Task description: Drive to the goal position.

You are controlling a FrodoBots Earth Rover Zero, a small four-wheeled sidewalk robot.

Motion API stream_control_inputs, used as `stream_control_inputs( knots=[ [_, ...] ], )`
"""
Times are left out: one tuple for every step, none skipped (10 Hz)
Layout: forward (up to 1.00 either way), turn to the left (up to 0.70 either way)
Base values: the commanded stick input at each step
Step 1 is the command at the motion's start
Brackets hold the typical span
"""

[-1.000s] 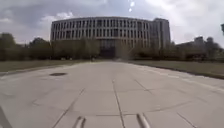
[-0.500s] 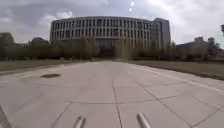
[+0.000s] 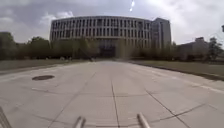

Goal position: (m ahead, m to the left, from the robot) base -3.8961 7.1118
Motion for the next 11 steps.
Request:
stream_control_inputs(
  knots=[
    [1.00,0.00],
    [1.00,0.00],
    [1.00,0.00],
    [1.00,0.00],
    [1.00,0.00],
    [1.00,0.00],
    [1.00,0.00],
    [1.00,0.00],
    [1.00,0.00],
    [1.00,0.00],
    [1.00,0.00]
  ],
)
